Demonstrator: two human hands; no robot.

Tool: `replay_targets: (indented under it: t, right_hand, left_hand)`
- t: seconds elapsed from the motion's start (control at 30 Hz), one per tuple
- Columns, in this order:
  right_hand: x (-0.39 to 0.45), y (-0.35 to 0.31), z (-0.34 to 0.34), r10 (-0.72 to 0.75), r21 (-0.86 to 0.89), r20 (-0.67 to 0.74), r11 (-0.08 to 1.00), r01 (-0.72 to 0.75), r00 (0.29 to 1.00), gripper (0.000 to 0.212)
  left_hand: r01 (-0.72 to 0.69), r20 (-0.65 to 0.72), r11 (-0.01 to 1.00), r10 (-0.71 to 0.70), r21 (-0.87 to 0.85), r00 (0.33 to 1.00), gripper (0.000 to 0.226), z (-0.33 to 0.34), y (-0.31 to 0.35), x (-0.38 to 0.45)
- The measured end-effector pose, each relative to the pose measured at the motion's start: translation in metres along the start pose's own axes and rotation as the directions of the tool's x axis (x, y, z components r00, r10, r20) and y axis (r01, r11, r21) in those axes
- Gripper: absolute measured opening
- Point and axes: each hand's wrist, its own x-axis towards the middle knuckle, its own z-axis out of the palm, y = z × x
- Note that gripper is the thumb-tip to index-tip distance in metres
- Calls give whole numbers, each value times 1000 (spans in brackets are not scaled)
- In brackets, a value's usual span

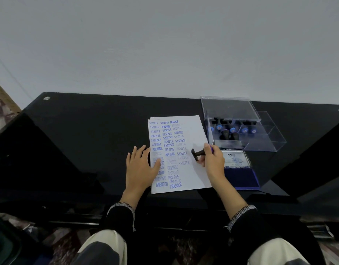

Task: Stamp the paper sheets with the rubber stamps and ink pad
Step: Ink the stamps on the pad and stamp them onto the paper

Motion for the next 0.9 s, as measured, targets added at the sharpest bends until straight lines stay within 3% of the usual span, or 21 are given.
replay_targets:
  t: [0.53, 0.7, 0.8, 0.9]
  right_hand:
    - [-2, 2, 0, 1, 34, 20, 999, -2, 1000, 22]
    - [-10, -4, -12, -33, 64, 64, 998, 29, 997, 20]
    - [-13, -11, -31, -89, 80, 12, 993, 87, 996, 20]
    - [-14, -15, -57, -138, 58, -56, 988, 141, 989, 20]
  left_hand:
    - [2, 1, 1000, -2, 16, 1000, 58, 0, 0, -1]
    - [40, 41, 999, -40, 13, 998, 75, -3, 3, 1]
    - [4, 27, 1000, -4, -30, 1000, 55, -2, 14, -3]
    - [-144, -4, 988, 144, -58, 990, 35, 11, 39, -15]
